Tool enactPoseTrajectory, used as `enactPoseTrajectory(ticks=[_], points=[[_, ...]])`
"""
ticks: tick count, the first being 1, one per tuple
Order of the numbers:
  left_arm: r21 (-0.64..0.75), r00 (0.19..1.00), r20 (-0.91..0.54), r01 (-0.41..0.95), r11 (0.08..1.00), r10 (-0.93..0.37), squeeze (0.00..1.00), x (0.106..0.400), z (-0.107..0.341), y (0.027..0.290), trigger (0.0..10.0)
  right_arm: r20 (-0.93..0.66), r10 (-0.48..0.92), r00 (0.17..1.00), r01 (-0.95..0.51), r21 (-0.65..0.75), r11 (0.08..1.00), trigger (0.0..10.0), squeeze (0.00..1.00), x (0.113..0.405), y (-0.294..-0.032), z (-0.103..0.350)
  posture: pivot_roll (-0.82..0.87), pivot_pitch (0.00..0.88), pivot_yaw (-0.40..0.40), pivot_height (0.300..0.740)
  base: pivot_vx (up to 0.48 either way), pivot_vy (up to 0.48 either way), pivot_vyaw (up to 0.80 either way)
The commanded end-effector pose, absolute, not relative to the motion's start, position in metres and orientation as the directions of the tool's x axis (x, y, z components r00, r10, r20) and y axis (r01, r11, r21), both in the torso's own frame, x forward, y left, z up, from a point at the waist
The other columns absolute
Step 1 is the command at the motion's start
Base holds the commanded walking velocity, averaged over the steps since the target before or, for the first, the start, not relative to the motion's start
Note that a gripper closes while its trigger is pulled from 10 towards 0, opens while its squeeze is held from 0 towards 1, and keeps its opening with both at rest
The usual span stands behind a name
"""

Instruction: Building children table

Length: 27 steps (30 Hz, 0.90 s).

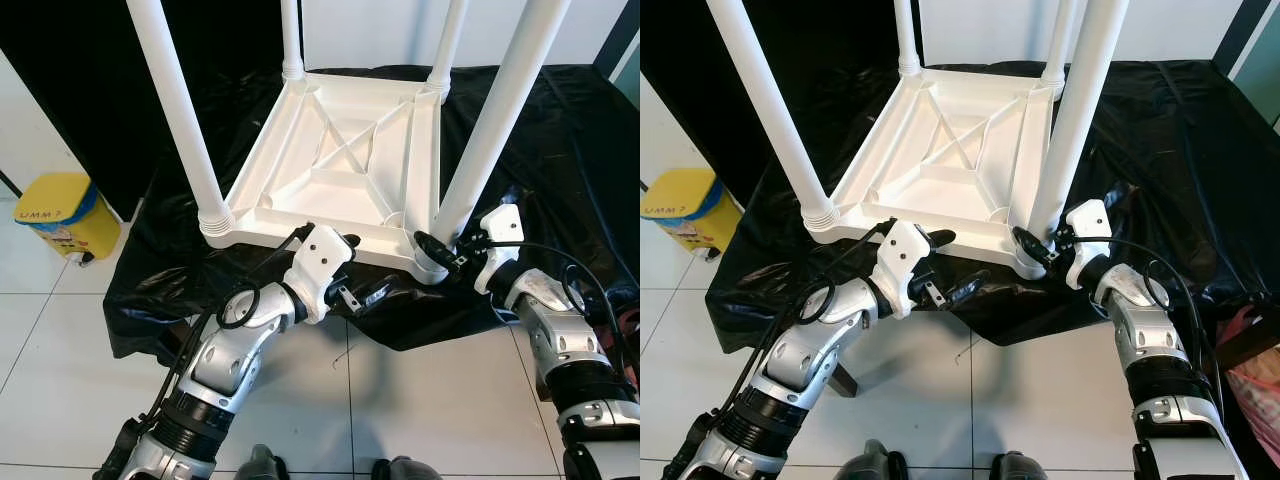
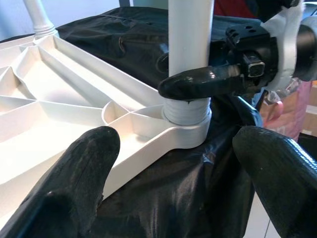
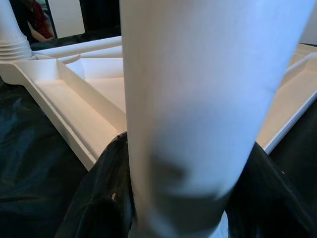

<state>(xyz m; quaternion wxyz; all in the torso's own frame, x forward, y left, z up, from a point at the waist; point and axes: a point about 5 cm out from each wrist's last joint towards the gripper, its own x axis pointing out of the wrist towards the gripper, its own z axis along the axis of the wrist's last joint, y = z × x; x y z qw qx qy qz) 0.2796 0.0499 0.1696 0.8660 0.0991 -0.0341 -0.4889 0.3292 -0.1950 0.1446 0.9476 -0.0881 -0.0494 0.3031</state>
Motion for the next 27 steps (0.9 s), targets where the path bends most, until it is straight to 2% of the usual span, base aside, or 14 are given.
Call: enactPoseTrajectory(ticks=[1,3,4,7,10,12,14,17,21,22,23,25,27], points=[[0.228,0.546,-0.034,0.820,0.525,-0.837,0.00,0.283,0.170,0.051,10.0,-0.004,0.600,0.800,-0.589,-0.189,0.785,0.0,0.00,0.325,-0.191,0.131,-0.01,0.048,-0.001,0.740,0.000,0.000,0.00],[0.228,0.546,-0.034,0.820,0.525,-0.837,0.00,0.283,0.170,0.051,10.0,-0.004,0.600,0.800,-0.589,-0.189,0.785,0.0,0.00,0.325,-0.191,0.131,-0.01,0.048,-0.001,0.740,0.000,0.000,0.00],[0.235,0.574,-0.027,0.800,0.553,-0.819,0.00,0.288,0.170,0.053,10.0,0.026,0.530,0.848,-0.520,-0.153,0.840,10.0,0.00,0.319,-0.190,0.127,-0.02,0.037,0.006,0.740,0.000,0.000,0.00],[0.238,0.582,-0.023,0.793,0.561,-0.813,0.00,0.289,0.170,0.054,10.0,0.041,0.500,0.865,-0.491,-0.141,0.860,10.0,0.00,0.317,-0.189,0.126,-0.02,0.038,0.006,0.740,0.000,0.000,0.00],[0.238,0.592,-0.021,0.786,0.571,-0.806,0.00,0.290,0.170,0.056,10.0,0.062,0.390,0.919,-0.377,-0.150,0.914,10.0,0.00,0.314,-0.188,0.125,-0.03,0.048,0.015,0.740,0.000,0.000,0.00],[0.238,0.592,-0.021,0.786,0.571,-0.806,0.00,0.290,0.170,0.056,10.0,0.062,0.390,0.919,-0.377,-0.150,0.914,10.0,0.00,0.314,-0.188,0.125,-0.03,0.048,0.015,0.740,0.000,0.000,0.00],[0.235,0.596,-0.021,0.783,0.575,-0.803,0.00,0.289,0.169,0.056,10.0,0.079,0.280,0.957,-0.267,-0.146,0.953,10.0,0.00,0.309,-0.184,0.125,-0.03,0.058,0.021,0.740,0.000,0.000,0.00],[0.234,0.597,-0.020,0.783,0.577,-0.802,0.00,0.289,0.169,0.056,10.0,0.085,0.248,0.965,-0.235,-0.138,0.962,10.0,0.00,0.307,-0.182,0.125,-0.03,0.058,0.021,0.740,0.000,0.000,0.00],[0.227,0.608,-0.019,0.776,0.589,-0.794,0.00,0.290,0.168,0.057,10.0,0.079,0.098,0.992,-0.093,-0.071,0.993,10.0,0.00,0.299,-0.168,0.119,-0.03,0.065,0.024,0.740,0.000,0.000,0.00],[0.227,0.608,-0.019,0.776,0.589,-0.794,0.00,0.290,0.168,0.057,10.0,0.079,0.098,0.992,-0.093,-0.071,0.993,10.0,0.00,0.299,-0.168,0.119,-0.03,0.065,0.024,0.740,0.000,0.000,0.00],[0.221,0.615,-0.014,0.771,0.597,-0.789,0.00,0.290,0.168,0.058,10.0,0.075,-0.015,0.997,0.019,-0.043,0.999,10.0,0.00,0.293,-0.157,0.116,-0.03,0.067,0.025,0.740,0.000,0.000,0.00],[0.221,0.615,-0.014,0.771,0.597,-0.789,0.00,0.290,0.168,0.058,10.0,0.075,-0.015,0.997,0.019,-0.043,0.999,10.0,0.00,0.293,-0.157,0.116,-0.03,0.067,0.025,0.740,0.000,0.000,0.00],[0.217,0.620,-0.010,0.767,0.603,-0.785,0.00,0.291,0.168,0.058,10.0,0.071,-0.091,0.993,0.092,-0.014,0.996,10.0,0.00,0.289,-0.148,0.114,-0.03,0.067,0.026,0.740,0.000,0.000,0.00]])
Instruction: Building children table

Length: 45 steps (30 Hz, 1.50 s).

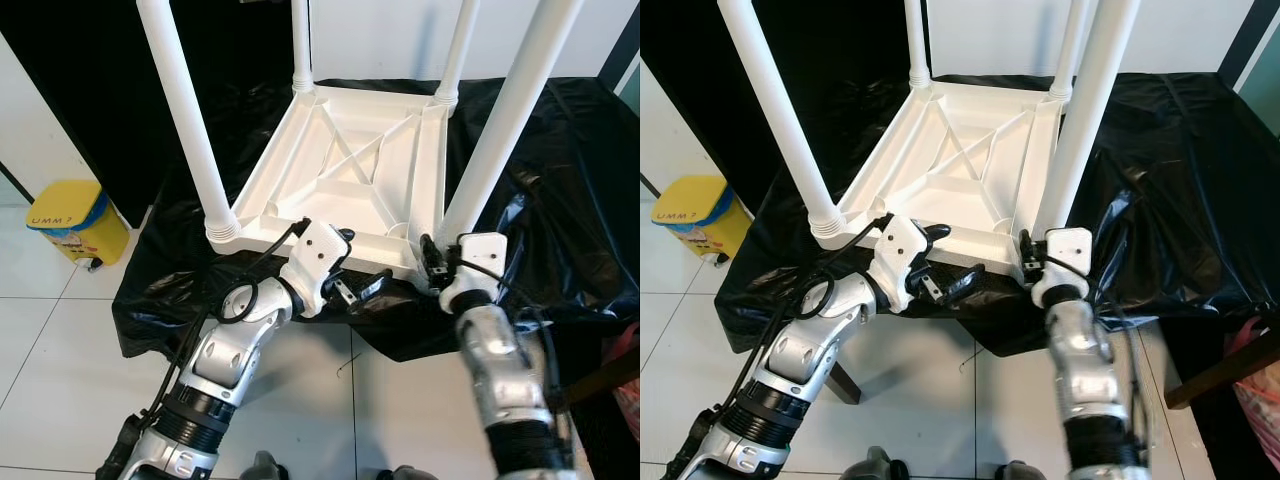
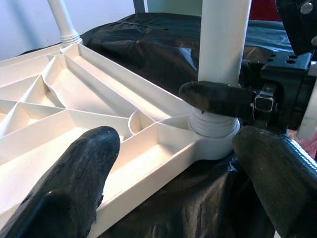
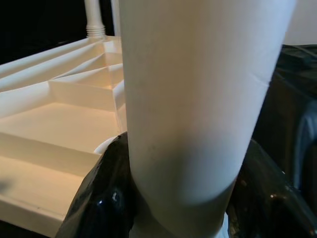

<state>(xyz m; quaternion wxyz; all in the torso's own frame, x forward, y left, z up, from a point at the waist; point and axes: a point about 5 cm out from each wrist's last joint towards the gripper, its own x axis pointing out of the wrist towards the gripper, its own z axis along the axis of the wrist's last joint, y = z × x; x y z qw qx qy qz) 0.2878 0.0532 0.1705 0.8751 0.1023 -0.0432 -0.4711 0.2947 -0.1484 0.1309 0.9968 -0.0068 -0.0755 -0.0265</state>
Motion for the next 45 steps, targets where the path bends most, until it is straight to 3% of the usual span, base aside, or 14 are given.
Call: enactPoseTrajectory(ticks=[1,5,16,17,21,24,25,30,31,34,36,39,44,45], points=[[0.217,0.620,-0.010,0.767,0.603,-0.785,0.00,0.291,0.168,0.058,10.0,0.071,-0.091,0.993,0.092,-0.014,0.996,10.0,0.00,0.289,-0.148,0.114,-0.03,0.067,0.026,0.740,0.000,0.000,0.00],[0.208,0.617,-0.011,0.771,0.602,-0.787,0.00,0.291,0.167,0.059,10.0,0.081,-0.105,0.991,0.106,-0.007,0.994,10.0,0.00,0.284,-0.135,0.118,-0.03,0.065,0.030,0.740,0.000,0.000,0.00],[0.205,0.587,-0.026,0.796,0.570,-0.809,0.00,0.289,0.165,0.059,10.0,0.100,-0.100,0.990,0.103,-0.025,0.994,10.0,0.00,0.283,-0.136,0.125,-0.03,0.056,0.032,0.740,0.000,0.000,0.00],[0.204,0.583,-0.028,0.798,0.567,-0.812,0.00,0.288,0.165,0.059,10.0,0.114,-0.080,0.990,0.083,-0.027,0.996,10.0,1.00,0.283,-0.138,0.127,-0.03,0.056,0.032,0.740,0.000,0.000,0.00],[0.204,0.575,-0.030,0.804,0.558,-0.817,0.00,0.287,0.164,0.058,10.0,0.142,-0.029,0.989,0.034,-0.028,0.999,10.0,1.00,0.283,-0.142,0.132,-0.03,0.055,0.031,0.740,0.000,0.000,0.00],[0.205,0.572,-0.033,0.806,0.555,-0.820,0.00,0.286,0.163,0.058,10.0,0.167,0.054,0.984,-0.046,-0.050,0.998,10.0,1.00,0.283,-0.150,0.137,-0.03,0.053,0.029,0.740,0.000,0.000,0.00],[0.207,0.570,-0.036,0.808,0.552,-0.821,0.00,0.286,0.163,0.059,10.0,0.165,0.145,0.976,-0.135,-0.068,0.988,10.0,1.00,0.285,-0.161,0.140,-0.03,0.053,0.026,0.740,0.000,0.000,0.00],[0.207,0.567,-0.038,0.810,0.549,-0.823,0.00,0.285,0.163,0.059,10.0,0.148,0.244,0.958,-0.233,-0.090,0.968,10.0,1.00,0.287,-0.168,0.143,-0.03,0.050,0.023,0.740,0.000,0.000,0.00],[0.207,0.566,-0.039,0.811,0.547,-0.824,0.00,0.285,0.162,0.058,10.0,0.137,0.298,0.945,-0.286,-0.098,0.953,10.0,0.00,0.288,-0.170,0.143,-0.03,0.049,0.022,0.740,0.000,0.000,0.00],[0.207,0.565,-0.039,0.811,0.547,-0.824,0.00,0.285,0.162,0.058,10.0,0.136,0.308,0.942,-0.297,-0.100,0.950,10.0,0.00,0.288,-0.170,0.143,-0.03,0.049,0.022,0.740,0.000,0.000,0.00],[0.208,0.560,-0.044,0.815,0.540,-0.828,0.00,0.283,0.161,0.058,10.0,0.077,0.475,0.877,-0.464,-0.127,0.877,10.0,0.00,0.293,-0.171,0.141,-0.03,0.038,0.018,0.740,0.000,0.000,0.00],[0.208,0.559,-0.044,0.816,0.539,-0.828,0.00,0.283,0.161,0.058,10.0,0.069,0.503,0.861,-0.492,-0.128,0.861,10.0,0.00,0.294,-0.172,0.141,-0.03,0.038,0.018,0.740,0.000,0.000,0.00],[0.209,0.552,-0.044,0.820,0.532,-0.833,0.00,0.283,0.162,0.057,10.0,-0.030,0.607,0.794,-0.603,-0.171,0.779,10.0,0.00,0.320,-0.175,0.137,-0.01,0.027,0.012,0.740,0.000,0.000,0.00],[0.209,0.551,-0.043,0.821,0.532,-0.833,0.00,0.283,0.163,0.057,10.0,-0.036,0.611,0.791,-0.607,-0.170,0.776,3.5,0.00,0.322,-0.176,0.136,-0.01,0.027,0.011,0.740,0.000,0.000,0.00]])
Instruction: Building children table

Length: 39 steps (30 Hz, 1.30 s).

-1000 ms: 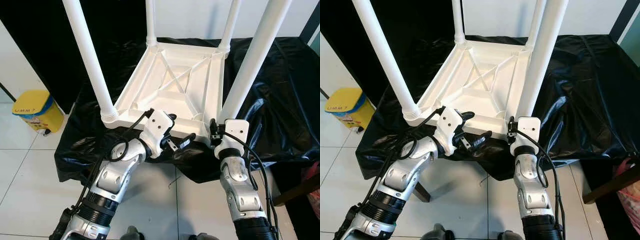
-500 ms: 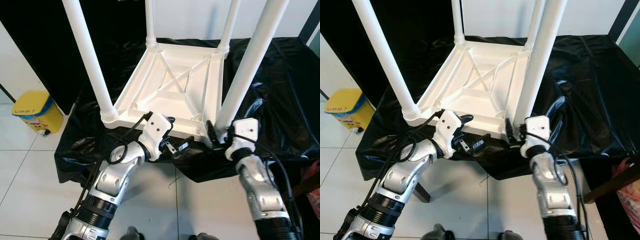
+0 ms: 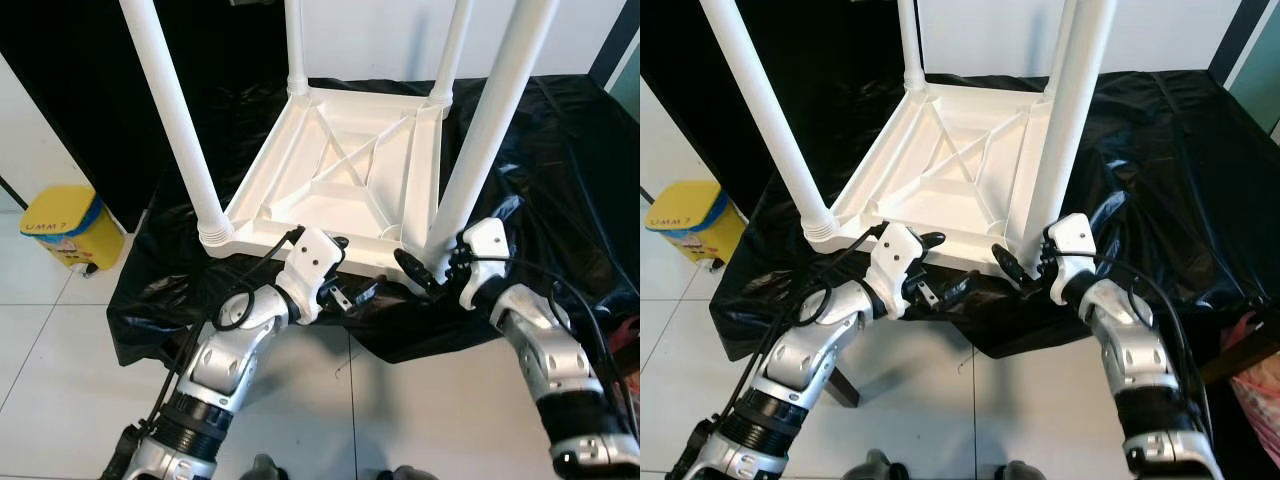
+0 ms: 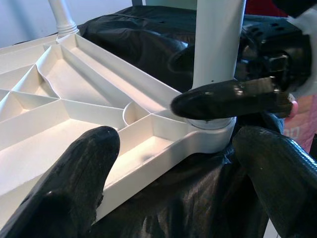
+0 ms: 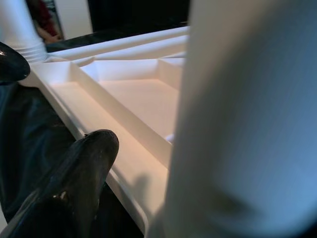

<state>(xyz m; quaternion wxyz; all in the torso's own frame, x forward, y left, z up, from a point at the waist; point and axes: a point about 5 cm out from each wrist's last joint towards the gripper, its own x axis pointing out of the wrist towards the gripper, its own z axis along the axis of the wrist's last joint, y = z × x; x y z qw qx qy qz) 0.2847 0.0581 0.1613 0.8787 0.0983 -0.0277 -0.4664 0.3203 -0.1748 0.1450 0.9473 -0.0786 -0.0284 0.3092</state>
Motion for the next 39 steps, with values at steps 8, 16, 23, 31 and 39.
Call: enactPoseTrajectory(ticks=[8,16,23,31,39], points=[[0.208,0.560,-0.041,0.815,0.541,-0.827,0.00,0.281,0.163,0.060,10.0,-0.074,0.628,0.775,-0.631,-0.163,0.759,0.0,0.00,0.320,-0.180,0.128,0.00,0.031,0.003,0.740,0.000,0.000,0.00],[0.208,0.564,-0.044,0.813,0.544,-0.825,0.00,0.281,0.162,0.061,10.0,-0.078,0.617,0.783,-0.621,-0.146,0.770,0.0,0.00,0.320,-0.183,0.124,0.00,0.038,0.000,0.740,0.000,0.000,0.00],[0.206,0.568,-0.045,0.810,0.549,-0.821,0.00,0.281,0.162,0.061,10.0,-0.077,0.485,0.871,-0.491,-0.169,0.855,10.0,0.00,0.321,-0.190,0.118,-0.01,0.044,0.003,0.740,0.000,0.000,0.00],[0.205,0.573,-0.048,0.807,0.553,-0.818,0.00,0.282,0.162,0.062,10.0,-0.068,0.275,0.959,-0.282,-0.158,0.946,10.0,0.00,0.318,-0.194,0.108,-0.01,0.049,0.012,0.740,0.000,0.000,0.00],[0.201,0.570,-0.053,0.810,0.551,-0.820,0.00,0.281,0.161,0.062,10.0,-0.043,0.032,0.999,-0.036,-0.078,0.996,10.0,0.00,0.312,-0.182,0.105,-0.01,0.054,0.015,0.740,0.000,0.000,0.00]])
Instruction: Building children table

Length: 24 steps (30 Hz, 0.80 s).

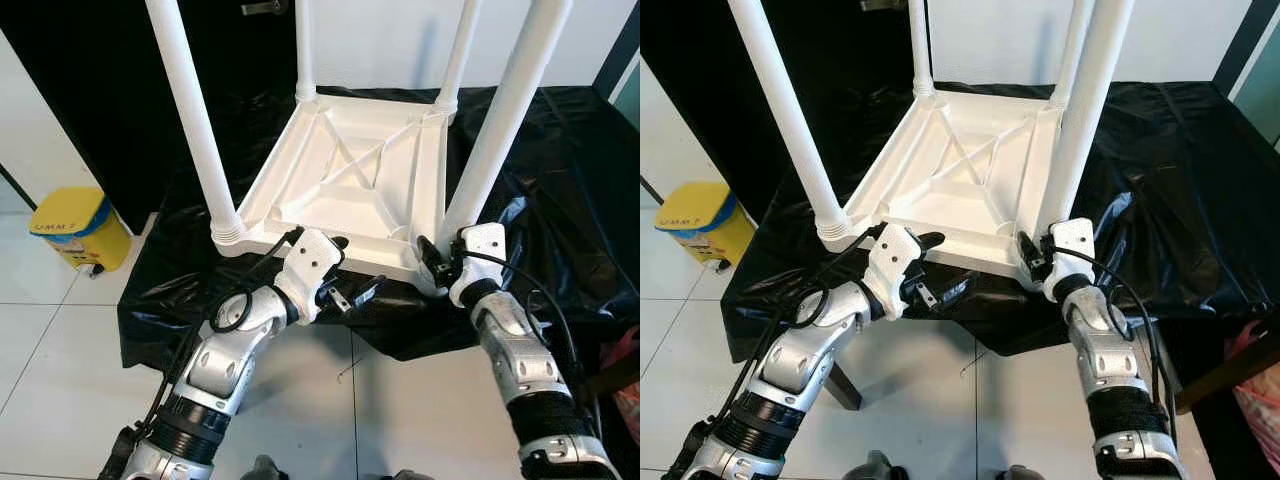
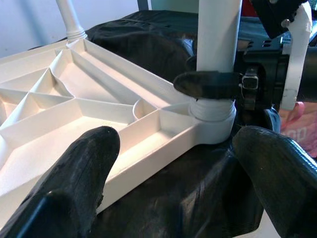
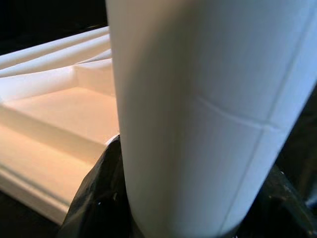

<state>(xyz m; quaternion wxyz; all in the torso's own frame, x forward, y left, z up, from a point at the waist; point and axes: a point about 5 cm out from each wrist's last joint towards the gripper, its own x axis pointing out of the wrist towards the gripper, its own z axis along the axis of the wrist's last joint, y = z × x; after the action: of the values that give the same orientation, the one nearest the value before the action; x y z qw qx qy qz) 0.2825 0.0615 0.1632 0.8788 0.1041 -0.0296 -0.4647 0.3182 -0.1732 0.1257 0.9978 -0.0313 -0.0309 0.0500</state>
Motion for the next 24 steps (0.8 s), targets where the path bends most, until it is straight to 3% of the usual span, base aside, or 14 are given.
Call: enactPoseTrajectory(ticks=[1,6,12,24], points=[[0.200,0.571,-0.053,0.810,0.551,-0.819,0.00,0.281,0.161,0.062,10.0,-0.037,0.001,0.999,-0.004,-0.066,0.998,10.0,0.00,0.311,-0.178,0.104,-0.01,0.054,0.015,0.740,0.000,0.000,0.00],[0.196,0.572,-0.050,0.809,0.554,-0.819,0.00,0.281,0.161,0.061,10.0,-0.025,-0.120,0.992,0.119,-0.022,0.993,10.0,0.00,0.302,-0.156,0.100,-0.01,0.056,0.010,0.740,0.000,0.000,0.00],[0.191,0.574,-0.048,0.808,0.557,-0.817,0.00,0.280,0.161,0.061,10.0,-0.044,-0.118,0.992,0.118,0.004,0.993,10.0,0.00,0.295,-0.133,0.098,-0.01,0.058,0.007,0.740,0.000,0.000,0.00],[0.190,0.577,-0.047,0.807,0.559,-0.816,0.00,0.280,0.161,0.062,10.0,-0.016,-0.129,0.992,0.129,-0.004,0.992,10.0,0.00,0.295,-0.132,0.105,-0.01,0.061,0.008,0.740,0.000,0.000,0.00]])
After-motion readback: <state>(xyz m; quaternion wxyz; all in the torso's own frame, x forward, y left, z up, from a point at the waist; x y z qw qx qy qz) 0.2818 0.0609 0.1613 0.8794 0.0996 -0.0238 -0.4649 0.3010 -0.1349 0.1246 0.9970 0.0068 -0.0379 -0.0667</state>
